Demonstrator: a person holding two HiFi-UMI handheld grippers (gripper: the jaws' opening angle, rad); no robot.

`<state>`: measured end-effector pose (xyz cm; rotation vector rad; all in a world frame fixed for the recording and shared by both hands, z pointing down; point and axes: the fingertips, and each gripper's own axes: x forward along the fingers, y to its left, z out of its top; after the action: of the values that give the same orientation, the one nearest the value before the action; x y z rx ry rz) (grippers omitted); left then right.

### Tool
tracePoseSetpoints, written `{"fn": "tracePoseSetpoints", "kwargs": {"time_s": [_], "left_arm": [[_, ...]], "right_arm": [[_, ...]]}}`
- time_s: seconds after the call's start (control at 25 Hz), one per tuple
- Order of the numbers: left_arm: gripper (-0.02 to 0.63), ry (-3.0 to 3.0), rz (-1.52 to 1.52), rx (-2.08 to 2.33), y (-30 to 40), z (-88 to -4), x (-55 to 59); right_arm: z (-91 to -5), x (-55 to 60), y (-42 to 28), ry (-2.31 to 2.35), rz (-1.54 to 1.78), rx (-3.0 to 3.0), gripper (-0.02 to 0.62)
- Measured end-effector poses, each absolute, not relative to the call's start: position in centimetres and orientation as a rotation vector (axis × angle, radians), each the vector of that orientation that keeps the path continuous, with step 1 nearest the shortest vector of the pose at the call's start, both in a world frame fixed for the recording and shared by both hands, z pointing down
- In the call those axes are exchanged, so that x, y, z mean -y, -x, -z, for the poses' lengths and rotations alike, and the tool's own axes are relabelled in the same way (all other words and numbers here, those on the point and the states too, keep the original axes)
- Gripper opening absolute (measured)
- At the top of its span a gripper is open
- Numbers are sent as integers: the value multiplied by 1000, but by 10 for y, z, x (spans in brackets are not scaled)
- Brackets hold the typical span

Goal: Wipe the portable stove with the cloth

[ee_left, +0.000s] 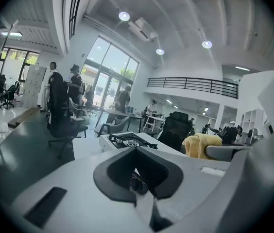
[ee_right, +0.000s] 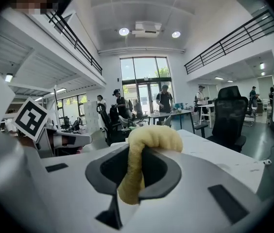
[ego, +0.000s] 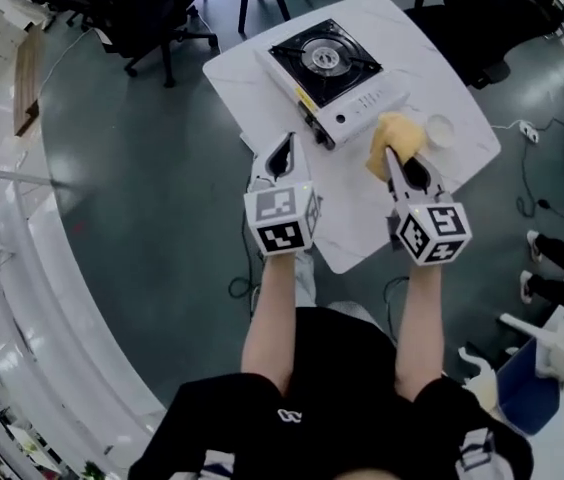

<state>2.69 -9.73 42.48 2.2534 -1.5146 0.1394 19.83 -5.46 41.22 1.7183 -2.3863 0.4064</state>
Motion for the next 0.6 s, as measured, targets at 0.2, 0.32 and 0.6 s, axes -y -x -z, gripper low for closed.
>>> {"fn": "tracePoseSetpoints", "kwargs": {"time_s": [0.2, 0.32, 0.6], "left_arm": [[-6, -2276, -156, 1411, -42, -447, 121], [-6, -2292, -146, 1366, -48, -449, 134], [-6, -2281, -108, 1316, -52, -453, 153]], "right_arm": [[-427, 80, -192, -1735, -428, 2324, 38], [-427, 94, -194, -1761, -429, 2296, 38], [-422, 107, -207, -1798, -409, 2207, 38]]}}
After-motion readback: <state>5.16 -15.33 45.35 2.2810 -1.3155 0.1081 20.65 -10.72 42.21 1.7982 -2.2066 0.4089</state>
